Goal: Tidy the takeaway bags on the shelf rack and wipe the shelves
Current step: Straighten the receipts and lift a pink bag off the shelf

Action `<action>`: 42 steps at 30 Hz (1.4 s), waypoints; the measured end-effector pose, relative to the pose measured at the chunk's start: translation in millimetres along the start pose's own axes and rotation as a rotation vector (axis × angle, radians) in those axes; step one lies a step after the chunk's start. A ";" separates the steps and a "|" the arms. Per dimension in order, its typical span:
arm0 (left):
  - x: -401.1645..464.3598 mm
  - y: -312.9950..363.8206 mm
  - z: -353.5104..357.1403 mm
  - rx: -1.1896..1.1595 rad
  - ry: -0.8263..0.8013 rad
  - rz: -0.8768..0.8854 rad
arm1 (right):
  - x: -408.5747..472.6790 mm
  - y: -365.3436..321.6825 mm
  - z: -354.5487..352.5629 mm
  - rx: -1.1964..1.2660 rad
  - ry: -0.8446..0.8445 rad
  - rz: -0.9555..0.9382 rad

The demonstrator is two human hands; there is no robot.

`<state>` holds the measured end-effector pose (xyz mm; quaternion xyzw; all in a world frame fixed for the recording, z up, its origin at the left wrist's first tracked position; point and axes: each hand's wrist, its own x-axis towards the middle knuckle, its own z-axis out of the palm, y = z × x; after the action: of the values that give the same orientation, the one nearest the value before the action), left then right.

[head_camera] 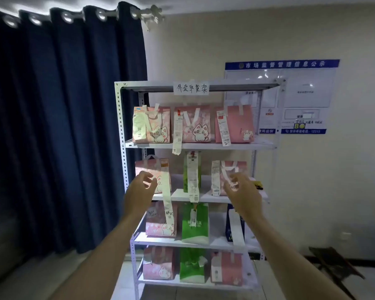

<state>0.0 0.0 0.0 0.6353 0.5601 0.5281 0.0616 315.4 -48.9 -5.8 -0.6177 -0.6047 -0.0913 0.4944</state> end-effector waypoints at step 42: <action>404.3 -226.3 116.6 -0.500 0.052 -0.268 | 303.0 -119.7 460.9 0.600 -0.397 0.136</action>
<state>-134.9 456.4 41.1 0.5069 0.4929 0.6530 0.2714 67.9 456.1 41.6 -0.4898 -0.6463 0.2447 0.5316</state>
